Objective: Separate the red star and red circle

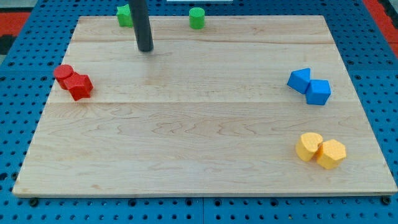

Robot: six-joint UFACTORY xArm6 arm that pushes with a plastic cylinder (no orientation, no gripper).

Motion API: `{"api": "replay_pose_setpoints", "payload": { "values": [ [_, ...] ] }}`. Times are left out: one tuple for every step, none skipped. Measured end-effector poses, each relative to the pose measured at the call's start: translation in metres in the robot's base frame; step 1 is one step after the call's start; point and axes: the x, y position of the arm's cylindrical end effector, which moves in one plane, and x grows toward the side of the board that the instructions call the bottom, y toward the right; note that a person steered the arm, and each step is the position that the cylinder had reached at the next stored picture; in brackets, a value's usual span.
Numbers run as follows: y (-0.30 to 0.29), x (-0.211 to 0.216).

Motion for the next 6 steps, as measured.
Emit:
{"api": "replay_pose_setpoints", "payload": {
  "values": [
    [0.016,0.114],
    [-0.067,0.124],
    [-0.159,0.078],
    [-0.156,0.068],
    [-0.145,0.021],
    [-0.126,-0.032]
  ]
}}
